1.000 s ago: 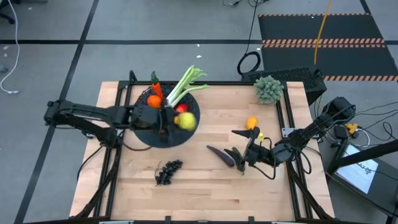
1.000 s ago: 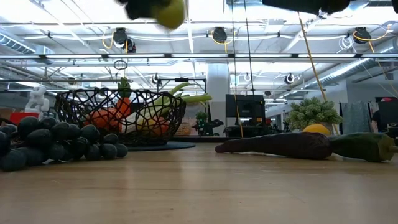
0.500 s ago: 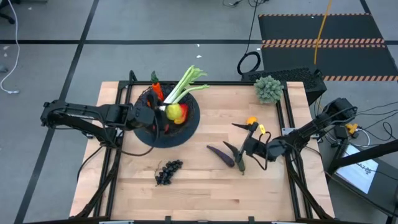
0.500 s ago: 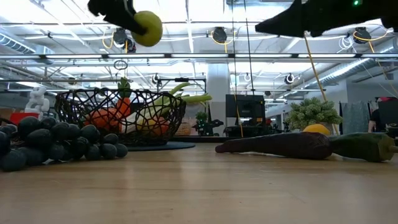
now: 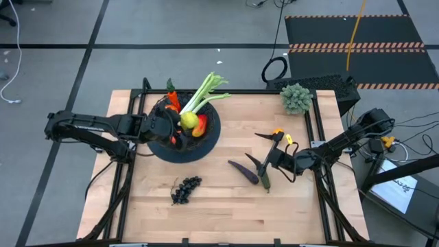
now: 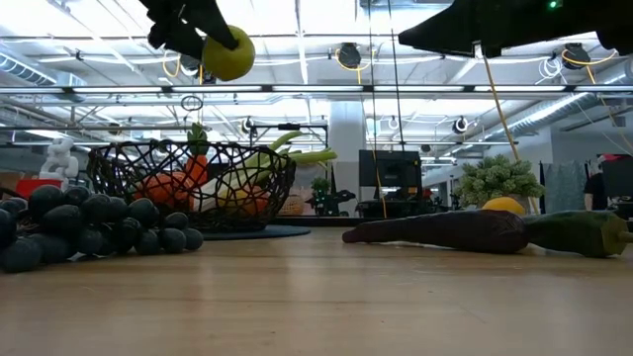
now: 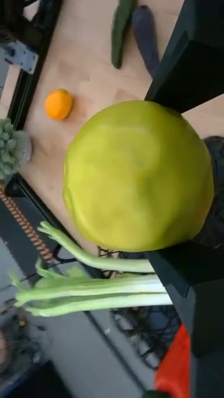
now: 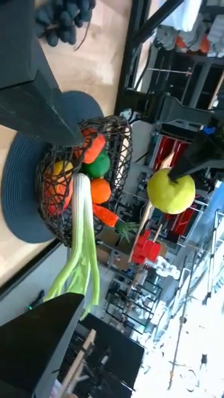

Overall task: Build produce basket
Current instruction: Put the green apple into the black basket, then put the yellow lemon into the black basket

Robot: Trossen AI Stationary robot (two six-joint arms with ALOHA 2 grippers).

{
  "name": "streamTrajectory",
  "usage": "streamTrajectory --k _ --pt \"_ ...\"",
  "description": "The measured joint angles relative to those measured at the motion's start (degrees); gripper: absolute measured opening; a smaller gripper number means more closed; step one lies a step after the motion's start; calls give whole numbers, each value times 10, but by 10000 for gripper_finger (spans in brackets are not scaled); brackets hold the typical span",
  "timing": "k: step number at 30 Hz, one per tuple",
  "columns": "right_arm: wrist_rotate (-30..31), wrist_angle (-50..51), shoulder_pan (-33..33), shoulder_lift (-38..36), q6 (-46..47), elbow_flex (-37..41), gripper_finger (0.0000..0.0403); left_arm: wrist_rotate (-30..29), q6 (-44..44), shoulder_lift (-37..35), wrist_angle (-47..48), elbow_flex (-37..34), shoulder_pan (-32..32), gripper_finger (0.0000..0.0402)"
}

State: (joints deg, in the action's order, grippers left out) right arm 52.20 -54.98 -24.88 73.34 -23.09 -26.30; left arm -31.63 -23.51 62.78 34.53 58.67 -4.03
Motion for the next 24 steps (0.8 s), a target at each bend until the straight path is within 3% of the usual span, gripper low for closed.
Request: streamTrajectory --k 6,10,18,24 --pt "0 41 -4 0 89 0 400 6 39 9 13 0 95 287" --pt "0 68 -3 0 131 0 400 67 39 45 59 0 154 294" --pt "1 99 -2 0 149 0 400 76 49 125 77 0 186 358" --pt "2 99 8 0 133 0 400 87 17 122 84 0 186 375"
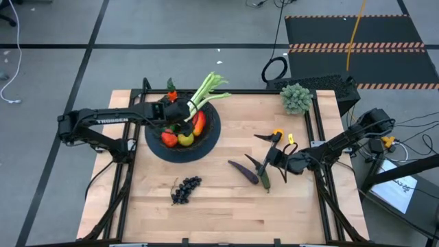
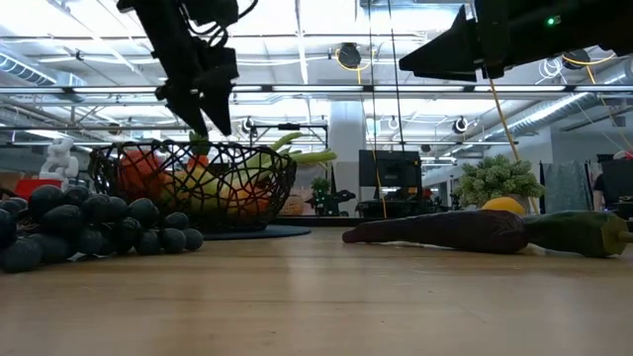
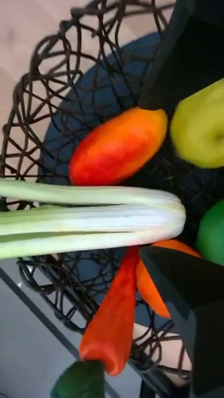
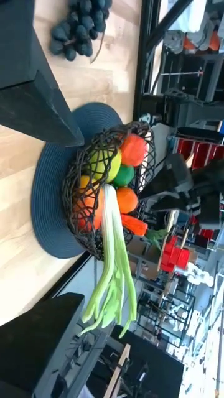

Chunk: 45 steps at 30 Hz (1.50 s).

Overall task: Build produce basket
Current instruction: Put the yellow lemon into the black basket

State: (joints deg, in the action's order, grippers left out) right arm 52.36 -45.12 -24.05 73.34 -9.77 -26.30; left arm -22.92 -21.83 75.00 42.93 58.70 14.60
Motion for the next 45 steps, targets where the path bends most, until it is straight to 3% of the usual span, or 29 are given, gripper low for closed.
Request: streamTrajectory --k 10,16,22,26,31,37,45 --pt "0 12 30 0 33 0 400 -14 -12 -98 -54 0 -71 308" --pt "0 59 60 0 163 -1 400 -32 50 -123 -133 0 -123 270" --pt "-5 140 87 0 320 -1 400 -32 70 -121 -131 0 -154 249" --pt "-58 150 91 0 398 -1 393 -31 89 -116 -129 0 -176 241" --pt "-76 175 86 -9 482 -2 384 -31 90 -117 -130 0 -198 237" --pt "-100 361 86 -8 640 -32 380 -32 48 -109 -129 0 -228 237" --pt "-196 668 85 -16 799 -105 380 -55 -4 -80 -143 0 -280 237"
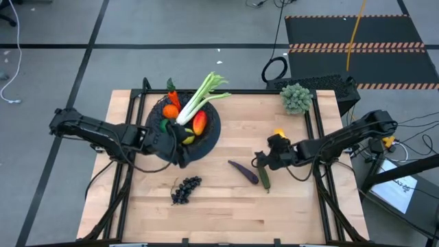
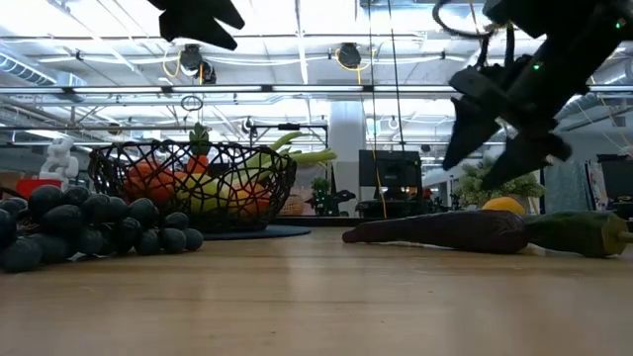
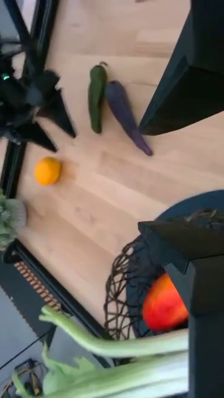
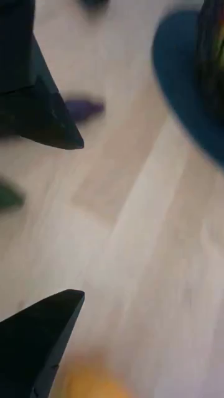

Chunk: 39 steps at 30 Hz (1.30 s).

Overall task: Build produce basket
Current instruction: Put the yellow lemon into the black basket

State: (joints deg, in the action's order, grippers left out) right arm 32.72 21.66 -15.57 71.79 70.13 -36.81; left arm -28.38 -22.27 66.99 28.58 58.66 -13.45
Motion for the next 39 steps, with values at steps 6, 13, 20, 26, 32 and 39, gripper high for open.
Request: streamTrajectory --k 6,13,20,26,32,39 --pt "1 243 -3 -9 110 -69 380 -4 10 15 -50 -1 -18 237" --pt "5 343 12 -9 209 -44 380 -9 16 14 -66 0 -21 237" --pt "32 281 52 -9 207 15 380 -17 40 13 -96 0 -16 237" --pt "34 176 88 -9 163 60 380 -18 53 13 -109 0 -16 237" --pt "33 81 128 -9 117 101 380 -18 87 13 -139 0 -13 237" --pt "32 23 159 -9 86 134 373 -17 100 13 -151 0 -13 237"
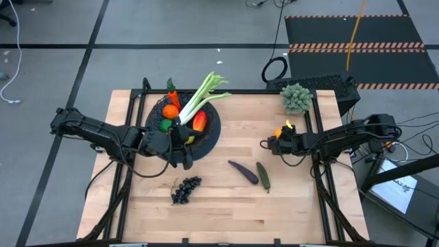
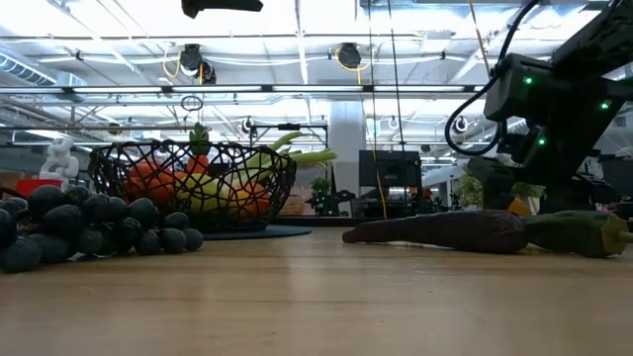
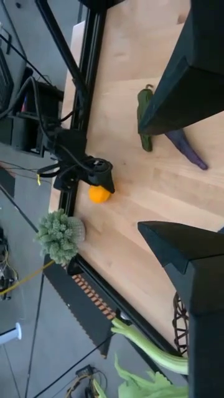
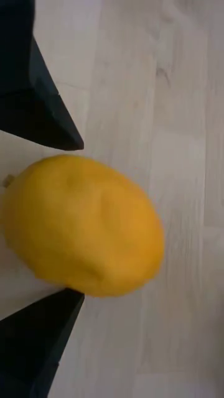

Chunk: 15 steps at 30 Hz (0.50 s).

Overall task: Build produce basket
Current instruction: Put the yellow lemon into the black basket

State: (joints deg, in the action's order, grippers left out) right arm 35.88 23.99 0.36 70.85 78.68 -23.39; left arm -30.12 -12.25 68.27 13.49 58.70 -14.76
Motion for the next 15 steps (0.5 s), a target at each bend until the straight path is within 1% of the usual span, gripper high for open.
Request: streamTrajectory --k 3,11,15 --pt "-1 -13 5 0 -8 6 356 0 -1 0 1 0 0 237" --pt "-1 -23 6 0 -36 7 276 0 -3 0 0 0 -4 237" --pt "-1 -24 6 0 -60 7 250 0 -5 0 0 0 -4 237"
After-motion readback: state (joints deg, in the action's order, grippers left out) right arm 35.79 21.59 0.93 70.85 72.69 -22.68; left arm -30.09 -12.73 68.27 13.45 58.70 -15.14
